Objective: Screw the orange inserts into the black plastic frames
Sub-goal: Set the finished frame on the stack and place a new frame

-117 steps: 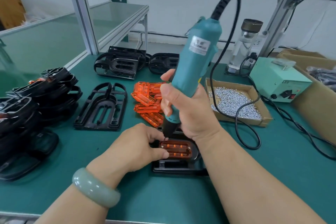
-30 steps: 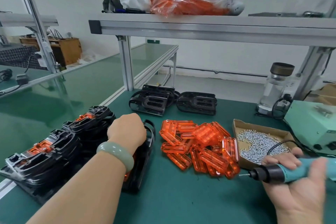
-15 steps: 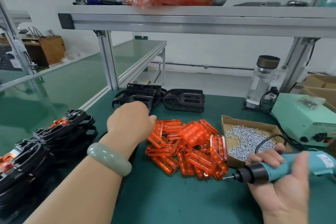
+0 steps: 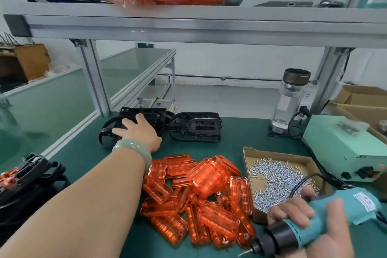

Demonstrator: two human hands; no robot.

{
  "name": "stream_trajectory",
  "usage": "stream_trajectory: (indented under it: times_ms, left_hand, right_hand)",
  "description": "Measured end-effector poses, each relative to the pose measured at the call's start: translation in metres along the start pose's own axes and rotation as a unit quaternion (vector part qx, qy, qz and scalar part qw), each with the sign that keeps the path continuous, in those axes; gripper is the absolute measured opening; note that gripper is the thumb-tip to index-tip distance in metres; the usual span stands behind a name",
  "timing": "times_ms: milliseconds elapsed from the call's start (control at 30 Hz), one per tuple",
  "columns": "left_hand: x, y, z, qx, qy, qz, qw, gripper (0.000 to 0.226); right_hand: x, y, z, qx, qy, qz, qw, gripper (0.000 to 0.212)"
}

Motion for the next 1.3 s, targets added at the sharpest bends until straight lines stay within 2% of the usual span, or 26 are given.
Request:
stream_trajectory:
  times_ms: [33,67,200,300,333,400,433,467,500,567,633,667,733,833,933,1067,1200,1300]
  left_hand:
    - [0.003,-0.003,0.001,0.004,0.003,-0.008,1.0,0.086]
    - [0.006,-0.007,0.002,0.007,0.002,-0.019,1.0,0.087]
    - [0.013,-0.019,0.004,0.04,-0.011,-0.076,0.996,0.082]
    - [0.01,-0.024,0.008,0.082,-0.033,-0.065,0.994,0.068]
    - [0.007,-0.024,0.011,0.093,-0.043,-0.058,0.993,0.064]
    - [0.0,-0.024,0.013,0.112,-0.064,-0.046,0.991,0.06]
    - [-0.003,-0.024,0.013,0.117,-0.076,-0.039,0.989,0.059]
    - [-0.007,-0.023,0.014,0.117,-0.089,-0.029,0.989,0.059]
    - [-0.01,-0.022,0.013,0.114,-0.099,-0.017,0.988,0.059]
    - [-0.019,-0.017,0.012,0.101,-0.113,0.012,0.988,0.058]
    - [-0.028,-0.009,0.009,0.075,-0.116,0.044,0.989,0.052]
    - [-0.032,-0.004,0.007,0.062,-0.115,0.064,0.989,0.049]
    - [-0.039,0.012,0.001,0.039,-0.105,0.114,0.987,0.04]
    - [-0.05,0.042,-0.016,-0.04,-0.083,0.201,0.975,0.029]
    - [-0.066,0.072,-0.033,-0.181,-0.087,0.242,0.949,0.036]
    - [-0.093,0.087,-0.048,-0.373,-0.071,0.196,0.904,0.043]
    - [-0.126,0.07,-0.048,-0.554,-0.134,0.08,0.817,0.039]
    - [-0.152,0.051,-0.046,-0.659,-0.136,-0.006,0.74,0.034]
  right_hand:
    - [0.0,0.002,-0.004,-0.073,-0.003,0.061,0.996,0.055]
    - [-0.008,0.007,-0.007,-0.098,-0.002,0.118,0.988,0.062]
    - [-0.01,0.004,-0.001,-0.081,-0.022,0.049,0.995,0.068]
    - [-0.01,0.013,-0.001,-0.049,-0.044,0.077,0.995,0.065]
    - [-0.006,0.009,0.003,0.001,-0.076,0.055,0.996,0.063]
    - [0.001,0.001,0.007,0.078,-0.048,-0.025,0.996,0.056]
    - [0.0,0.006,0.003,0.064,-0.014,-0.006,0.998,0.052]
    - [0.0,0.015,-0.002,0.045,0.021,0.03,0.998,0.048]
    - [-0.002,0.011,-0.003,0.046,0.033,0.034,0.998,0.044]
    - [-0.002,0.002,0.003,0.097,0.014,0.02,0.995,0.04]
    - [-0.005,0.006,-0.002,0.009,0.044,0.085,0.995,0.037]
    - [-0.006,0.001,-0.004,-0.033,0.057,0.104,0.992,0.042]
    - [-0.007,-0.014,-0.004,-0.041,0.063,0.087,0.993,0.061]
    - [-0.01,-0.014,-0.005,-0.041,0.057,0.093,0.993,0.07]
    - [-0.012,-0.016,-0.005,-0.045,0.061,0.092,0.993,0.073]
    - [-0.014,-0.018,-0.004,-0.044,0.056,0.094,0.993,0.071]
    - [-0.016,-0.02,-0.007,-0.047,0.058,0.093,0.993,0.066]
    - [-0.016,-0.022,-0.01,-0.057,0.06,0.091,0.992,0.06]
Point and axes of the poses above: each hand's wrist, its own x-axis towards the middle knuckle, its own y-axis out of the back of the hand, z = x × y, the point moved 5 cm from there along x, towards the middle knuckle, and after that the axes turned 4 degrees about -z, right-handed, at the moved point
